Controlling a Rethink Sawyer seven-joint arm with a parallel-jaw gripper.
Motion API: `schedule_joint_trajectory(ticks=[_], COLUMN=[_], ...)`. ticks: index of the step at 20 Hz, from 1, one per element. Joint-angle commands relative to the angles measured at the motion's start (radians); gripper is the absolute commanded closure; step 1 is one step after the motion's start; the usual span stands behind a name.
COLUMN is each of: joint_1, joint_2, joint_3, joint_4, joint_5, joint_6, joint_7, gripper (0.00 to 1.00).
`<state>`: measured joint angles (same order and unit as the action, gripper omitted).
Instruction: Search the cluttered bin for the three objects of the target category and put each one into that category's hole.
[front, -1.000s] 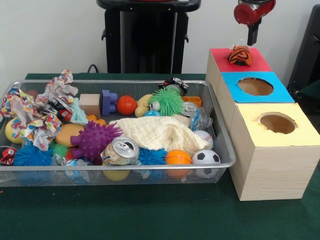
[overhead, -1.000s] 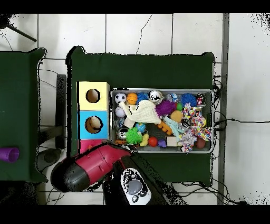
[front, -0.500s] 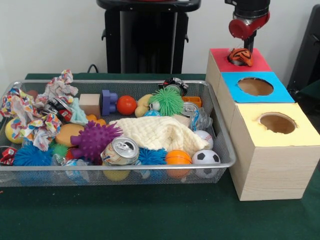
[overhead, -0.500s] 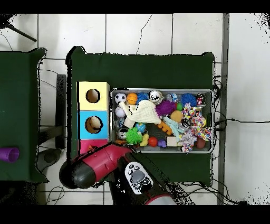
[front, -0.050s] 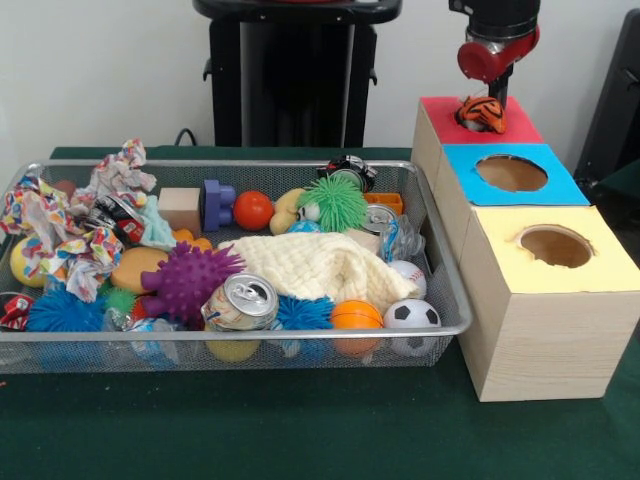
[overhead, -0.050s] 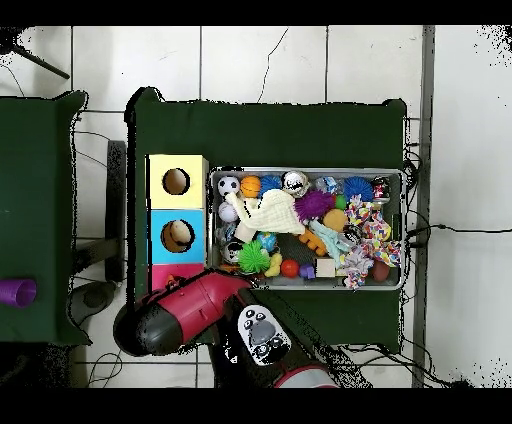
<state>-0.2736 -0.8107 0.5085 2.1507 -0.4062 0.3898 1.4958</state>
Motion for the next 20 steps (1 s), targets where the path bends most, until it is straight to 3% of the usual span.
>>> schedule_joint_trajectory(ticks=[1,6,10,14,20], joint_1=[-0.027,-0.014,-0.004,0.070,0.038], joint_2=[0.172,0.180,0.241,0.311,0.430], joint_3=[-0.068,-0.080,-0.098,-0.178,-0.145], joint_4=[-0.145,-0.163,-0.212,-0.291,-0.356], joint_5=[-0.117,-0.133,-0.164,-0.211,-0.222], joint_6=[-0.096,-0.119,-0.165,-0.224,-0.295], joint_7=[0.046,0.051,0.044,0.082,0.036], gripper=[1.00,1.00,1.00,1.00,1.00])
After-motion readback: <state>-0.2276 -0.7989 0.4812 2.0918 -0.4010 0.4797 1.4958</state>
